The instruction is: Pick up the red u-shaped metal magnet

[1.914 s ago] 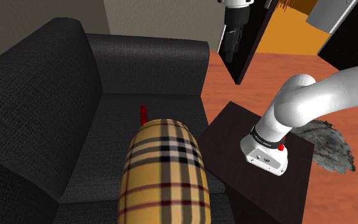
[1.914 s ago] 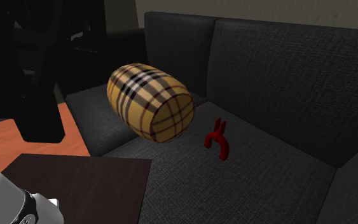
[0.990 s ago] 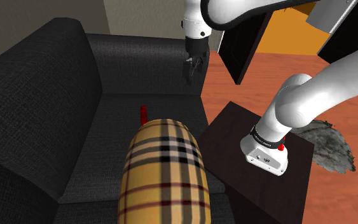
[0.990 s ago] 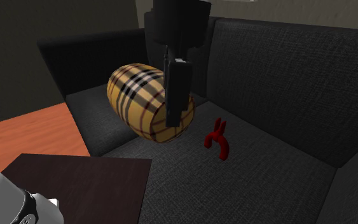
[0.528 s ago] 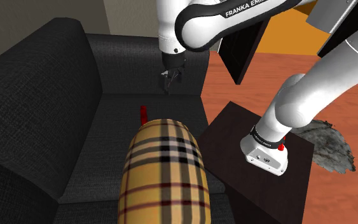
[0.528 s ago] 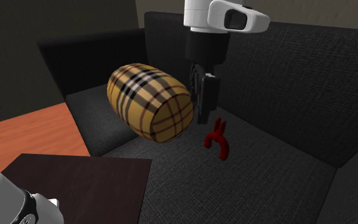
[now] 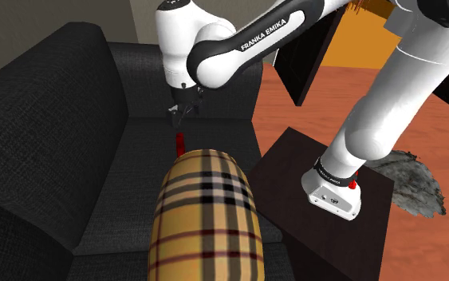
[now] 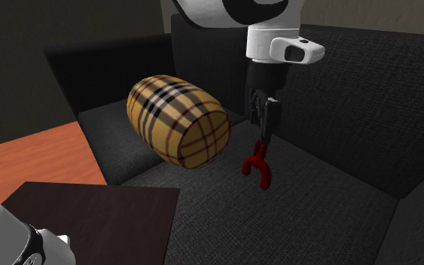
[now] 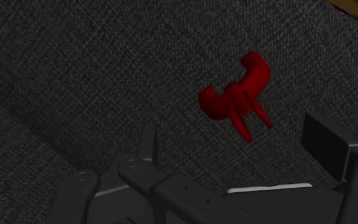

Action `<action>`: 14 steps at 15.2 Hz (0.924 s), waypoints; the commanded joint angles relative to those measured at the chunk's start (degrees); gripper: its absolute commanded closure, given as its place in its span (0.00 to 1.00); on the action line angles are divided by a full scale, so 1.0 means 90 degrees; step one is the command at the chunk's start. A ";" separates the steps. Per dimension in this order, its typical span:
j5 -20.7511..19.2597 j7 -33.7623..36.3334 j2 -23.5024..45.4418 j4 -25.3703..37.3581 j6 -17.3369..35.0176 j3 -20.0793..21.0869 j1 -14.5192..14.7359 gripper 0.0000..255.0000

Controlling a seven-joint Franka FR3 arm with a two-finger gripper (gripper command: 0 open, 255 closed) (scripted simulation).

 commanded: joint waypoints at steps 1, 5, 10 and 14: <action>-0.0377 0.0420 0.0461 0.0312 0.0145 0.0049 0.0083 0.00; -0.0765 0.0793 0.0958 0.0562 0.0349 0.0010 0.0213 0.00; -0.0989 0.0974 0.1234 0.0434 0.0703 -0.0053 0.0258 0.00; -0.1028 0.1018 0.1284 0.0435 0.0741 -0.0059 0.0279 1.00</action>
